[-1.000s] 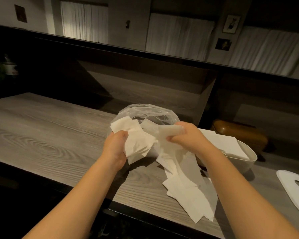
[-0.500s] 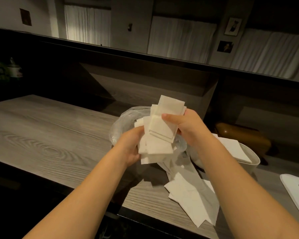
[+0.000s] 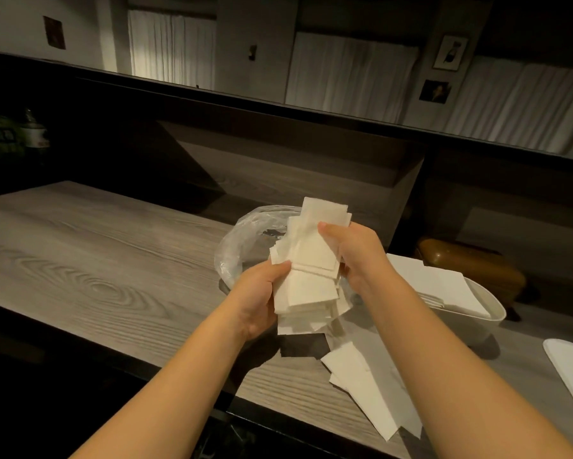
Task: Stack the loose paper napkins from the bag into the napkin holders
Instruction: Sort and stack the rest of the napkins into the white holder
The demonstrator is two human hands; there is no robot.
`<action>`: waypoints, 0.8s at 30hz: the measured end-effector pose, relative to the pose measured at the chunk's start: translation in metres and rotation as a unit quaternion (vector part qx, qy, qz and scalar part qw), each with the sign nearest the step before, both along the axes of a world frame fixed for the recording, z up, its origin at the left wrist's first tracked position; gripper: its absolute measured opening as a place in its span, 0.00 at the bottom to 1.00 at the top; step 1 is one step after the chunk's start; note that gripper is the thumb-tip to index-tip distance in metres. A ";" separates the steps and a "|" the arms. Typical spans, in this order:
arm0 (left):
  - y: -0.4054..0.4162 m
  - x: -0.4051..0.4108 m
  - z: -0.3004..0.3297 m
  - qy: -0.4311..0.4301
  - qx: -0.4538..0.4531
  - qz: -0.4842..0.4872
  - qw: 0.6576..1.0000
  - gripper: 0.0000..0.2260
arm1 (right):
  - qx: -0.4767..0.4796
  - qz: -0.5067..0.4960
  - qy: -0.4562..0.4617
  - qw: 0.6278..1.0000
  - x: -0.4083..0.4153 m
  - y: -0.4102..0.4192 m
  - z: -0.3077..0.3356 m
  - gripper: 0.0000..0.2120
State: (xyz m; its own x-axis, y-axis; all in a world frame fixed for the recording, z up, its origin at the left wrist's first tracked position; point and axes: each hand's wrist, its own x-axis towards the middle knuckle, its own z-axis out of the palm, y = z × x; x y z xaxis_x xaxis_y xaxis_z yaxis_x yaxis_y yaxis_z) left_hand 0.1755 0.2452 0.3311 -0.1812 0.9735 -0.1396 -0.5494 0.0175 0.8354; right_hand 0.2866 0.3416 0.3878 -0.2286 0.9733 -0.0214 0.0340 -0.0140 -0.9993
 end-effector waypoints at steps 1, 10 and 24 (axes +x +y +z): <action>0.000 0.000 -0.001 -0.006 -0.005 0.008 1.000 0.10 | 0.001 -0.023 0.048 0.999 0.002 0.000 0.003 0.08; 0.008 0.000 0.000 -0.056 -0.044 0.092 0.993 0.08 | 0.050 0.027 0.096 0.994 0.025 -0.023 0.030 0.04; 0.014 0.017 0.000 -0.030 -0.055 0.046 0.997 0.16 | 0.167 0.032 -0.205 0.964 0.033 -0.028 -0.014 0.19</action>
State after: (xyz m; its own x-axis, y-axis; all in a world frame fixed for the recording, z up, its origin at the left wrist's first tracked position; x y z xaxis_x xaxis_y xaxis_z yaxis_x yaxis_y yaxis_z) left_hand 0.1925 0.2591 0.3315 -0.2564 0.9317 -0.2571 -0.6022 0.0540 0.7965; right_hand 0.3194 0.3137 0.3734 -0.3278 0.9256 0.1891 0.4163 0.3212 -0.8506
